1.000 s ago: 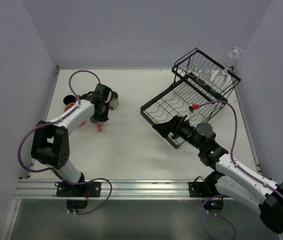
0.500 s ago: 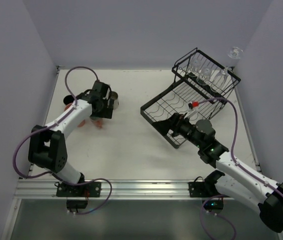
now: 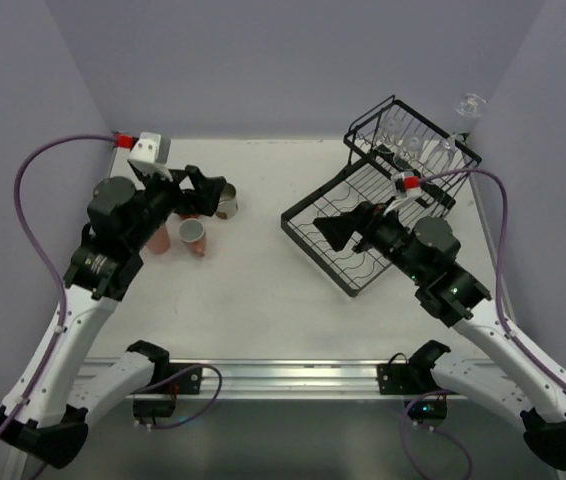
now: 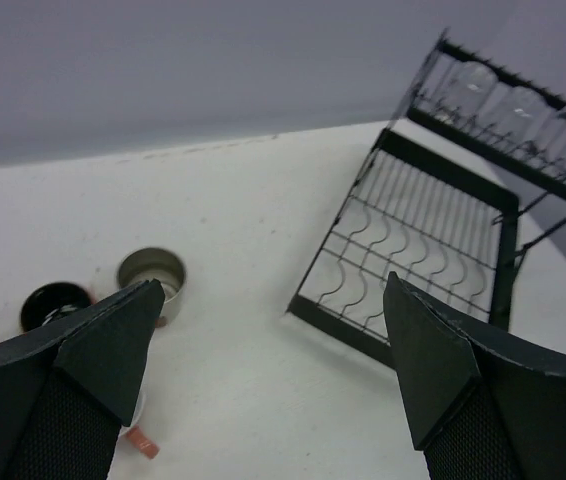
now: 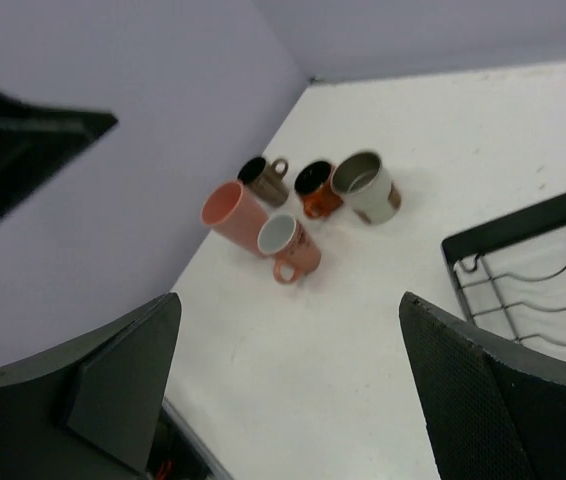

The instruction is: Unload the cups from the dish rack

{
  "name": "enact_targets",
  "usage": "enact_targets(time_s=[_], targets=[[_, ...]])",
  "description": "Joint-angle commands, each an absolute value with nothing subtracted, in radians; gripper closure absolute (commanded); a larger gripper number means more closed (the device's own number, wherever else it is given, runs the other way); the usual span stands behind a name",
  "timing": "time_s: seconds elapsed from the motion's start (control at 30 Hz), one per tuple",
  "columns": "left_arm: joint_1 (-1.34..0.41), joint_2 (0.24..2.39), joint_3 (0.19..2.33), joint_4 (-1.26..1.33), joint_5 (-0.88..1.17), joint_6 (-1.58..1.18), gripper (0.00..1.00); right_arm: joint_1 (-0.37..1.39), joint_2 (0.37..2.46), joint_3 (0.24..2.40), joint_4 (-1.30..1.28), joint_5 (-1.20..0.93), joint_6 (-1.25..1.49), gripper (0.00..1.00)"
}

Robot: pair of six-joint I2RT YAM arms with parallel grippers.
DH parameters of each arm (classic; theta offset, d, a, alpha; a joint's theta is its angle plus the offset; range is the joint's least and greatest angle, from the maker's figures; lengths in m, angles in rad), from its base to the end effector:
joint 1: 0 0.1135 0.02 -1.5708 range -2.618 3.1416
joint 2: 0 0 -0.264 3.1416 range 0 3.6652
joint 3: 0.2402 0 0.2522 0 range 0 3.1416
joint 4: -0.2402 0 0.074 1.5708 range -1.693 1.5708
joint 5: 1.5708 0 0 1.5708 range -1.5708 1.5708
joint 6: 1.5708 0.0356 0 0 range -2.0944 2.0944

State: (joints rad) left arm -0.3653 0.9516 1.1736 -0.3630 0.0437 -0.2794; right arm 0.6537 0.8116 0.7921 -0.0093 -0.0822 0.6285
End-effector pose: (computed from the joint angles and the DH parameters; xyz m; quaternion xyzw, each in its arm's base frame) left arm 0.1872 -0.0733 0.4256 0.0467 0.7537 -0.2233 0.6164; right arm 0.1521 0.1202 0.3571 -0.0377 0.7162 0.4400 0.5404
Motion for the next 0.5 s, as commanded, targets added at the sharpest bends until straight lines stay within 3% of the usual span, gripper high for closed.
enact_targets(time_s=[0.0, 0.23, 0.33, 0.47], targets=[[-0.368, 0.882, 0.999, -0.180, 0.268, -0.356, 0.00, 0.655, 0.782, 0.983, -0.179, 0.108, 0.496, 0.08], [-0.368, 0.740, 0.818, -0.109, 0.408, -0.344, 0.00, 0.647, 0.776, 1.164, -0.311, 0.512, 0.298, 0.14], [-0.368, 0.687, 0.769, -0.080, 0.439, -0.330, 0.00, 0.612, 0.782, 1.184, -0.328, 0.621, 0.255, 0.20], [-0.393, 0.653, 0.735, -0.055, 0.428, -0.313, 0.00, 0.493, 0.795, 1.227, -0.371, 0.631, 0.252, 0.20]])
